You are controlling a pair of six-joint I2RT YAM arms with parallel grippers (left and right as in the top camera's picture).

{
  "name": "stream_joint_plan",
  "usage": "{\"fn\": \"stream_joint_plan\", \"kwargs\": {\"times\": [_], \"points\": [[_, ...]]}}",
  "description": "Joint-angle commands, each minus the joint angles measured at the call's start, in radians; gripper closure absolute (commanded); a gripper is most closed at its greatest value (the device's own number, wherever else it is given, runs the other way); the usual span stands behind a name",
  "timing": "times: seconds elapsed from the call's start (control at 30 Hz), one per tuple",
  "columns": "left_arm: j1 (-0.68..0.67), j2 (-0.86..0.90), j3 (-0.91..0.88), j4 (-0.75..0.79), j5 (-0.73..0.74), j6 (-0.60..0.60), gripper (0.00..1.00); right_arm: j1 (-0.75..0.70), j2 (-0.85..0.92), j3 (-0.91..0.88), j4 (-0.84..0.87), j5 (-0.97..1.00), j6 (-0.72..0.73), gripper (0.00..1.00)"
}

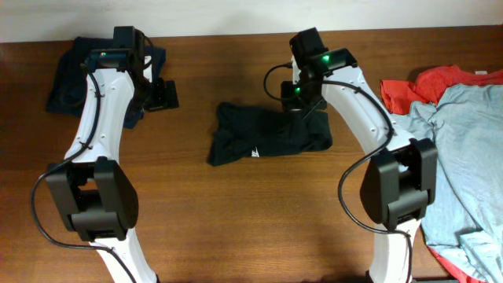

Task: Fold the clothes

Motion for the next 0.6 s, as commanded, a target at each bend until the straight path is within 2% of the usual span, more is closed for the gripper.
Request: {"fn": "stream_joint_plan", "kwargs": {"times": [0.0,0.57], "points": [[0.000,-0.025,0.013,-0.001,-0.010,0.016,0.01,0.021,0.030,0.014,0.008,0.002,0.008,0.90],[0.000,-0.025,0.013,-0.001,-0.010,0.016,0.01,0.034,0.093,0.007,0.027,0.003,0.008,0.90]]}}
